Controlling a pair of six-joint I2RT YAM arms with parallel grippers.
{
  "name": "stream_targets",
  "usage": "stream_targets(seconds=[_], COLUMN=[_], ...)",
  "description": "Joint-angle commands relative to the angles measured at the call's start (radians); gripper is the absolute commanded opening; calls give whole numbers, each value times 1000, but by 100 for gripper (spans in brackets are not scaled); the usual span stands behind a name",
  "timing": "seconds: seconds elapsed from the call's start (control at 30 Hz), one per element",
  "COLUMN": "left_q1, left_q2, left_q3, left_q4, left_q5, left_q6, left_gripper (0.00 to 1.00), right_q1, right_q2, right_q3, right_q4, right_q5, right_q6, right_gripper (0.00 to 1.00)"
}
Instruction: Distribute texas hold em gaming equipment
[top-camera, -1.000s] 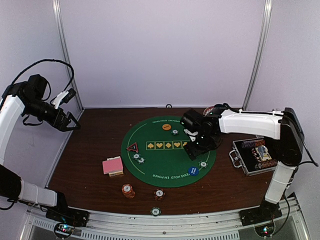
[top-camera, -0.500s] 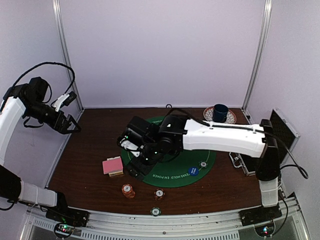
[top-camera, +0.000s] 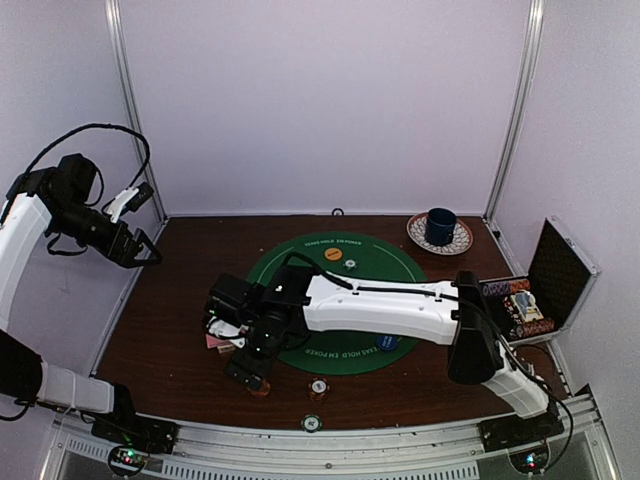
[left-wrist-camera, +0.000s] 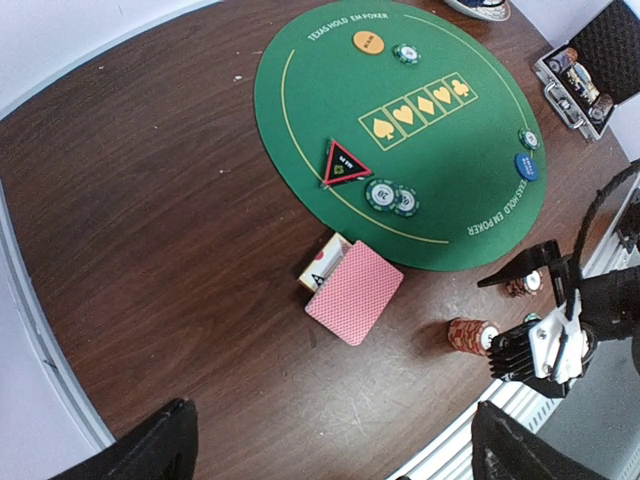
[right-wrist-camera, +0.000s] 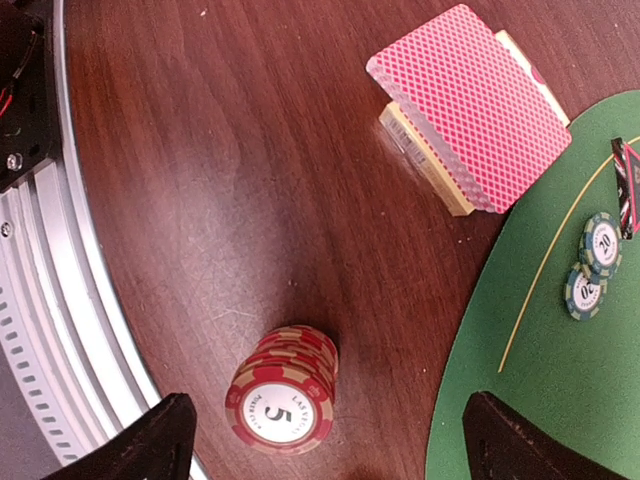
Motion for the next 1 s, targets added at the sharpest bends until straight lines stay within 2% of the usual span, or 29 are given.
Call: stream_targets(seconds=[0.0,0.27,0.77,0.97], left_q1=[3,3,3,3], left_q2=[-13,-14,-18,-19], left_q3=[15,20,25,19], left_q4=[26,23,21,21], left_q5=[22,26,24,23], left_q6=[4,3,3,4], left_gripper=[97,98,98,98], right_q1=[-2,-3,-14,-18], right_q2=[33,59,85,78], right_q3=[44,42,33,16], right_q4=[-26,-25,-6,9], right_q5=[-39,-64,-83,-85], right_q6=[-7,-2,19,26], right_gripper=[94,85,73,65])
